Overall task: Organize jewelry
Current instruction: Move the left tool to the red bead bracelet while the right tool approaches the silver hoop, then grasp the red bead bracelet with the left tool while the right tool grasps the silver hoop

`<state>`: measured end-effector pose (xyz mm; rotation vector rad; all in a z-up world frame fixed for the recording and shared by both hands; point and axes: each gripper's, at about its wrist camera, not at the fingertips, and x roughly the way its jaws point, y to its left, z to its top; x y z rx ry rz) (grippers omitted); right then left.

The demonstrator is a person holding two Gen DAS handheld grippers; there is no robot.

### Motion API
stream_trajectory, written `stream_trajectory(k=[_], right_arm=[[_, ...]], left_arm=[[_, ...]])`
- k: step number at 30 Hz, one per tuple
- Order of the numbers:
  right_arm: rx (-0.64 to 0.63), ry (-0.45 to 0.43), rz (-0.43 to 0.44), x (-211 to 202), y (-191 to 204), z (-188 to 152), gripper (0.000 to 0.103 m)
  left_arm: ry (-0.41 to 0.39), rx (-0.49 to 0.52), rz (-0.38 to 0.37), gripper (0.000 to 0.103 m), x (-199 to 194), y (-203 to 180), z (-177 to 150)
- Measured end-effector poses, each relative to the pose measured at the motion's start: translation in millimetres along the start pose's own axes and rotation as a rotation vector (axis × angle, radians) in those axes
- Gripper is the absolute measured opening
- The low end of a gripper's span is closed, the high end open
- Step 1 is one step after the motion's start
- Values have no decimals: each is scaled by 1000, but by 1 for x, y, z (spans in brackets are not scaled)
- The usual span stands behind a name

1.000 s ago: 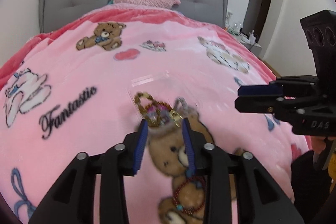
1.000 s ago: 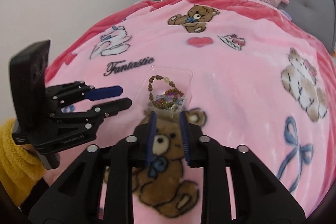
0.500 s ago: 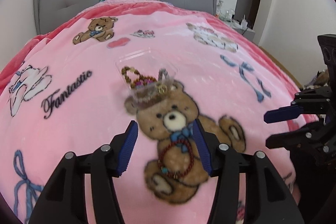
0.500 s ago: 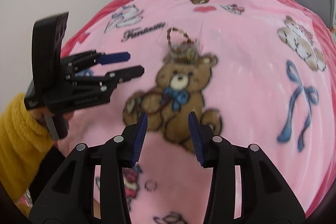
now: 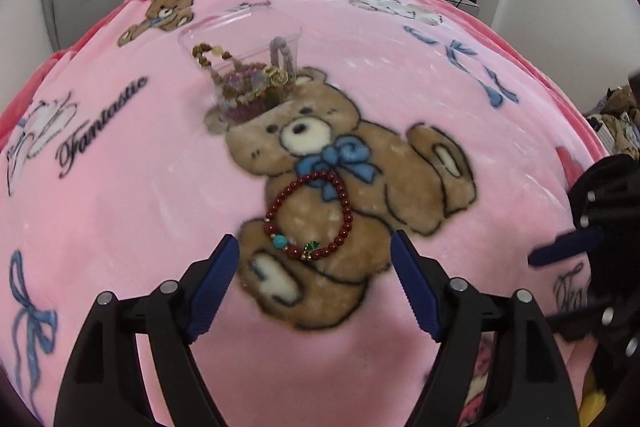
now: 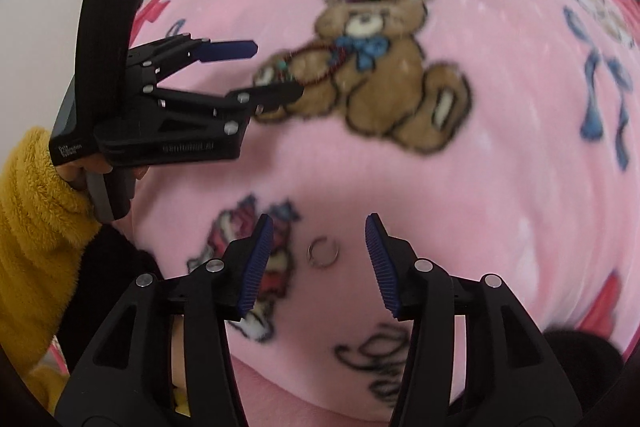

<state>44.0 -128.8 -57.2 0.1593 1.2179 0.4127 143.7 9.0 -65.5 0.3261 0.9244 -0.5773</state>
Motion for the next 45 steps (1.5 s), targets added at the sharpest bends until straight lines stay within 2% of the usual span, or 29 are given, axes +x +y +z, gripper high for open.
stream_trajectory(k=[10,13,16,17,19,23,31,34,37,45], right_arm=[[-2,59,6,19,4,-8,40],[-1,64,-4,23,6,-8,39],[-17,70,-36,27,7,-9,29],[-23,69,-45,29,7,-9,23],[-24,66,-44,30,6,-9,20],[-17,61,-43,29,5,-8,19],[4,62,-36,26,3,-9,19],[10,63,-35,26,3,-9,19],[8,62,-38,25,4,-8,19],[11,43,-30,20,4,-9,19]], left_arm=[[73,-34,41,76,23,-1,-3],[76,-60,28,76,25,2,-4],[84,-82,21,76,28,4,-4],[85,-84,22,76,29,3,-4],[80,-86,22,76,29,3,-5],[71,-96,29,69,29,4,-7],[52,-104,45,36,23,11,-7],[45,-107,32,23,20,13,-7],[29,-124,12,14,15,18,-8],[-12,-126,-13,12,2,17,-14]])
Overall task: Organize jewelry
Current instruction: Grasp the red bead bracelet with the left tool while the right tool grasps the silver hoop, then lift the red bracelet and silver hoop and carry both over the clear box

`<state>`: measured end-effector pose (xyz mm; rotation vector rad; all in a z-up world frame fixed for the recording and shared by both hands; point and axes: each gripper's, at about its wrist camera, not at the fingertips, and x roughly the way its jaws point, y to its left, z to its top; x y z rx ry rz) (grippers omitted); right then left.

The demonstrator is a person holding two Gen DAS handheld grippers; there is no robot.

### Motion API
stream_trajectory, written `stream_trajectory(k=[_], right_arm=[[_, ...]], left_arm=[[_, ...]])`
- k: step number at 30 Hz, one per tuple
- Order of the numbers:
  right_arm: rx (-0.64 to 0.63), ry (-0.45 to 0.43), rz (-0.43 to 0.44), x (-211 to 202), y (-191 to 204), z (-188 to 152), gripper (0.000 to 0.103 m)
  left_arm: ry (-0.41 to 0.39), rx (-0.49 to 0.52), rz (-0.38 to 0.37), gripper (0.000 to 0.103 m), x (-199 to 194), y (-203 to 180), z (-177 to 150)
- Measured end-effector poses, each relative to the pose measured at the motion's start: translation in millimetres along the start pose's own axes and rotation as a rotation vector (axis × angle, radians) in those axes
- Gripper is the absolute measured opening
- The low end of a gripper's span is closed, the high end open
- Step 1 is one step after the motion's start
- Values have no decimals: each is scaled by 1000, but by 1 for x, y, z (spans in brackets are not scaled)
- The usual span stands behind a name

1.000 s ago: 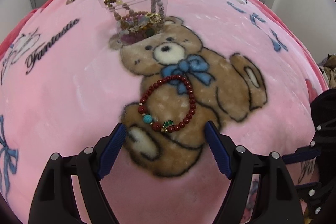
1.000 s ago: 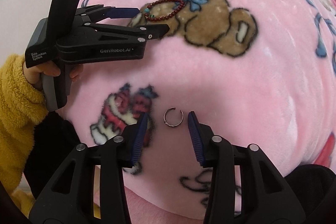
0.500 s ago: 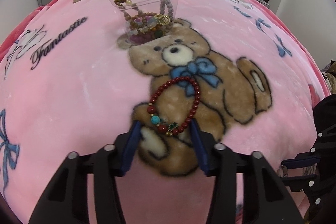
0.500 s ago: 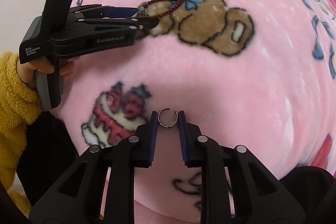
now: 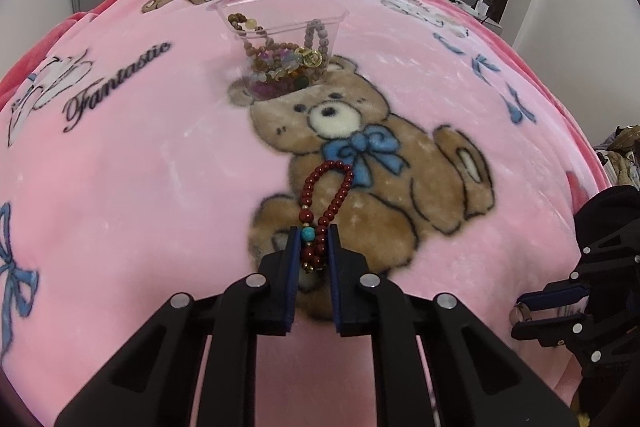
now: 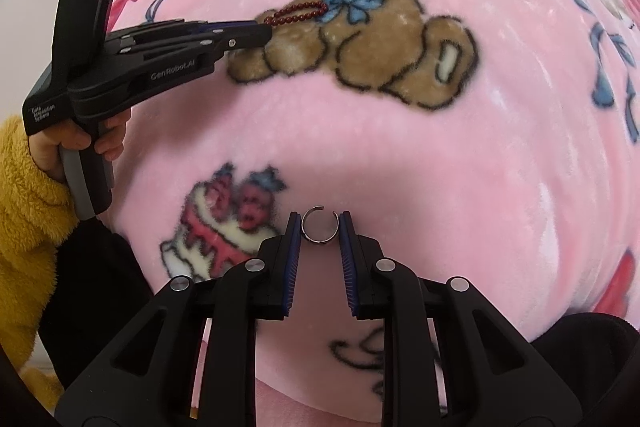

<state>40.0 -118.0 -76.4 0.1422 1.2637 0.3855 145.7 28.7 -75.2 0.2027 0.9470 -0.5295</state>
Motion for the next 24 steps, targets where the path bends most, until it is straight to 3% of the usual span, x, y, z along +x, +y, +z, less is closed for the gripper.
stream_trajectory(k=[14,17,24], right_arm=[[18,-110,32,-30,-9,13,19],[32,-126,37,-33,-12,15,19],[32,-126,40,-31,-14,16,19]], left_arm=[[-79,16,-26,11,-32,-4,13],[-69,27,3,10,-30,-2,15],[-27,66,-21,10,-20,-3,6]])
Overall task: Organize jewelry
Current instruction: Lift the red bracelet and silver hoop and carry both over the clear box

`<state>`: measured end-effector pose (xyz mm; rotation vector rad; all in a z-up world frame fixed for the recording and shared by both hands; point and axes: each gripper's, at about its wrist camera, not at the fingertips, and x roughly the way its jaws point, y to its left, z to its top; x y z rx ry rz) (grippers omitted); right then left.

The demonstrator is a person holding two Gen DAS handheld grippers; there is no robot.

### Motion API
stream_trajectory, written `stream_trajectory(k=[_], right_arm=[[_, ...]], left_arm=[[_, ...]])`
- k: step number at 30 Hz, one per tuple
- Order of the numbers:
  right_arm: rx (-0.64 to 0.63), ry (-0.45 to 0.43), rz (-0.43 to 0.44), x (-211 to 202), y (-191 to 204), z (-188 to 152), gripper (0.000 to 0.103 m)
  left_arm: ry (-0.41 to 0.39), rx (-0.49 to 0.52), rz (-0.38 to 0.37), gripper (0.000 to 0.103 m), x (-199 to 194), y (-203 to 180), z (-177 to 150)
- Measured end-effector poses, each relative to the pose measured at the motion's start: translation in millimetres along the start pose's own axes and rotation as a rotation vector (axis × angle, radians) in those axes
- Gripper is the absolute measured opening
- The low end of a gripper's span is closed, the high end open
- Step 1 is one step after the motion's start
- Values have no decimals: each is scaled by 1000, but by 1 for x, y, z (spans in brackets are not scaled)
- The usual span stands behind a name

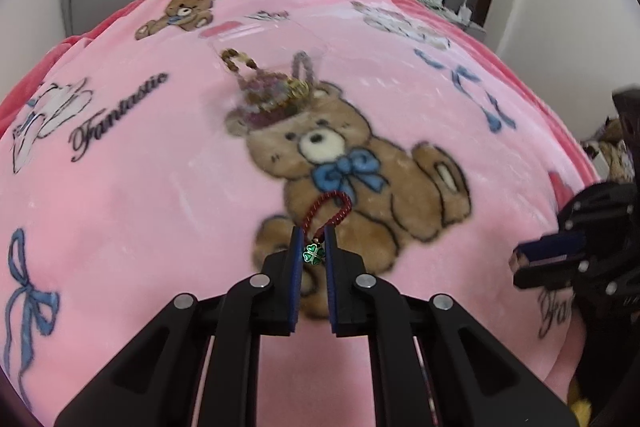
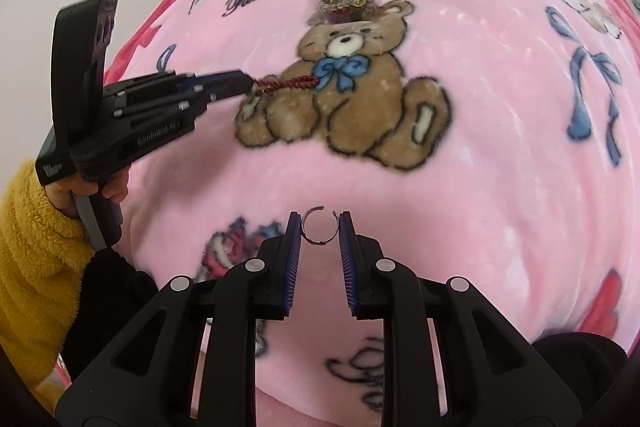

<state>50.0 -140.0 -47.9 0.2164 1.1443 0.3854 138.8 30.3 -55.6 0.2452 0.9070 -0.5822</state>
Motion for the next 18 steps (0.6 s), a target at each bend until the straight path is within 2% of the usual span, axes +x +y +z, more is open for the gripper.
stream_trajectory(k=[5,9,11,12,14,15,17,18], right_arm=[[-6,-5,0,1,3,1,19],[2,9,-2,3,2,1,19],[8,11,-4,5,1,1,19],[9,14,-3,5,1,2,19],[13,13,-2,6,1,1,19],[11,16,0,6,1,2,19],[7,11,2,5,1,2,19],[3,11,6,5,1,3,19]], left_arm=[[23,20,-1,10,15,-1,-9],[47,111,20,11,23,-10,-9],[73,168,35,15,28,-14,-8],[88,174,24,22,30,-14,-6],[117,170,18,23,35,-12,-4],[130,155,11,23,36,-11,-2],[137,119,14,9,36,-8,2],[135,106,15,9,34,-7,3]])
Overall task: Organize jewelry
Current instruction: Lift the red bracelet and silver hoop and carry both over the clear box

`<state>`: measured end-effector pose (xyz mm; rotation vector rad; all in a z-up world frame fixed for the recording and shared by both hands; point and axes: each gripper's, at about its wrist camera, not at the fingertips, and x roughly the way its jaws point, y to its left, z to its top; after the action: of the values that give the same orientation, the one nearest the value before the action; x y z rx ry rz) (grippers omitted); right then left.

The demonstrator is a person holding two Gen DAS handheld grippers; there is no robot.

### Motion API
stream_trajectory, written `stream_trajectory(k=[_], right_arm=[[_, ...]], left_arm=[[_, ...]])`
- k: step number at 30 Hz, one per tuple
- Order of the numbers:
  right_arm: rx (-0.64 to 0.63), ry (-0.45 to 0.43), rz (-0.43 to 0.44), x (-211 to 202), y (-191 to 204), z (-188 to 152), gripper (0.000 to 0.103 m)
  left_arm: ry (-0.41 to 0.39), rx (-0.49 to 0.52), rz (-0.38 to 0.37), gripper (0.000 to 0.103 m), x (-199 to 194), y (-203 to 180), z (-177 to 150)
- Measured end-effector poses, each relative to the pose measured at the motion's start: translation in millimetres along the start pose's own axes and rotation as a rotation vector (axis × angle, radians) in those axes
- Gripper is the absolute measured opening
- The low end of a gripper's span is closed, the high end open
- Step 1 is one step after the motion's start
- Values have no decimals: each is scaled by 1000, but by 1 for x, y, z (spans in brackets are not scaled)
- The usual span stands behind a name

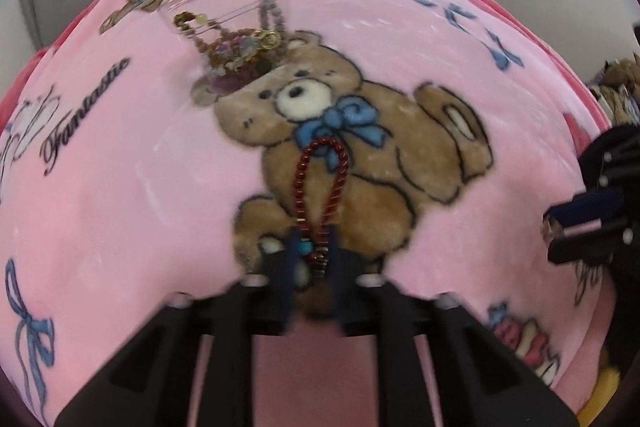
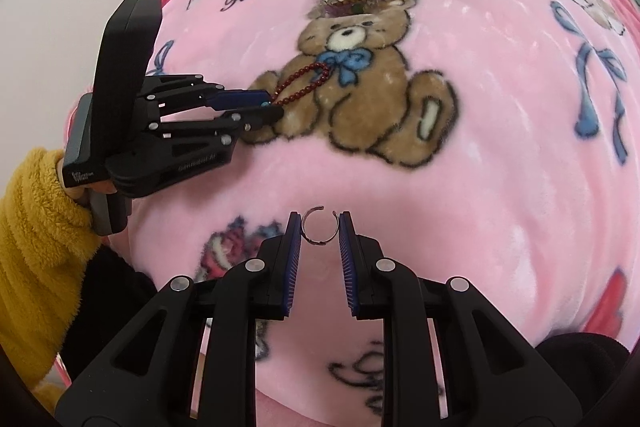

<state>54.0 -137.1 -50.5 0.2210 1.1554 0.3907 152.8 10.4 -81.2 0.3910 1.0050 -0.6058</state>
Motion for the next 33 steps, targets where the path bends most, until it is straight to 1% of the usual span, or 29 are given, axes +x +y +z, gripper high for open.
stream_trajectory(k=[2,7,9,13,15,17,19,22,25,29,33], right_arm=[[-4,-13,1,-3,1,1,19],[2,-35,5,-11,-2,3,19],[7,-45,3,-15,-4,2,19],[22,-70,33,-24,-8,12,19],[-1,-115,11,-32,-5,20,19],[-33,-152,15,-40,-2,31,19],[-73,-186,1,-47,2,44,19],[-120,-208,-34,-52,8,63,19],[-162,-235,-50,-57,14,81,19],[-199,-270,-67,-60,17,108,19],[-221,-297,-100,-60,16,133,19]], left_arm=[[-19,-33,-21,9,-5,2,-1],[-105,-123,-80,8,-25,9,-3],[-141,-146,-84,8,-35,10,-2],[-202,-180,-76,8,-54,14,6],[-231,-195,-66,8,-63,16,13],[-254,-203,-50,8,-71,19,21],[-280,-205,-43,8,-78,21,28],[-301,-205,-39,8,-84,23,36],[-318,-202,-28,8,-86,25,43],[-342,-233,-54,8,-87,32,52],[-367,-241,-60,8,-86,38,65]])
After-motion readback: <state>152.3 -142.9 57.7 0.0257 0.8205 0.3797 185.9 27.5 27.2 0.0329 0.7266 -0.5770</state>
